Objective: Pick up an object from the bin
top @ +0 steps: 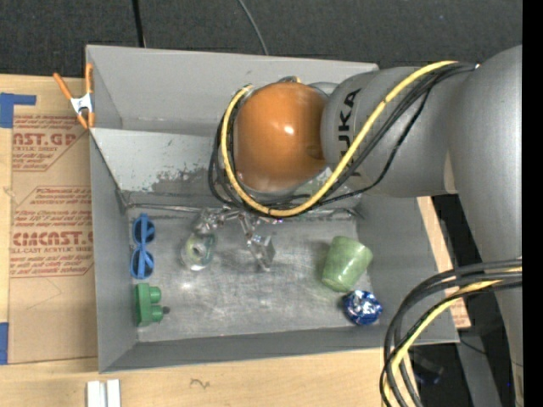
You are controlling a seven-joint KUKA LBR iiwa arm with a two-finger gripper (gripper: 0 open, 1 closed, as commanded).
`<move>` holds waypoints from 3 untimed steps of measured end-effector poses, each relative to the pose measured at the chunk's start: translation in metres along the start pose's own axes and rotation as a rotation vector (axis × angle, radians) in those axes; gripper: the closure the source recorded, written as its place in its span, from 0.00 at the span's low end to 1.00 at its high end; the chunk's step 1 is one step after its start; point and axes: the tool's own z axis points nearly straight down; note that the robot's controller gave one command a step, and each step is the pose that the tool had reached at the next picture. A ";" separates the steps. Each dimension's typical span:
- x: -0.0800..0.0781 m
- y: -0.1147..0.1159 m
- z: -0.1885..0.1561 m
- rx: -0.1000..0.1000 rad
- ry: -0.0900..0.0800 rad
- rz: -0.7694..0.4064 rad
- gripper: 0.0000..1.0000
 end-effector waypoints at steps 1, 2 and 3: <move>-0.037 0.025 0.038 0.000 0.000 -0.144 0.00; -0.064 0.096 0.037 -0.005 0.003 -0.361 0.00; -0.064 0.094 0.036 -0.004 0.001 -0.357 1.00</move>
Offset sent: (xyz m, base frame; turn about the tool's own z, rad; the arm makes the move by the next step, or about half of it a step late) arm -0.0042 0.0429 -0.0381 -0.1441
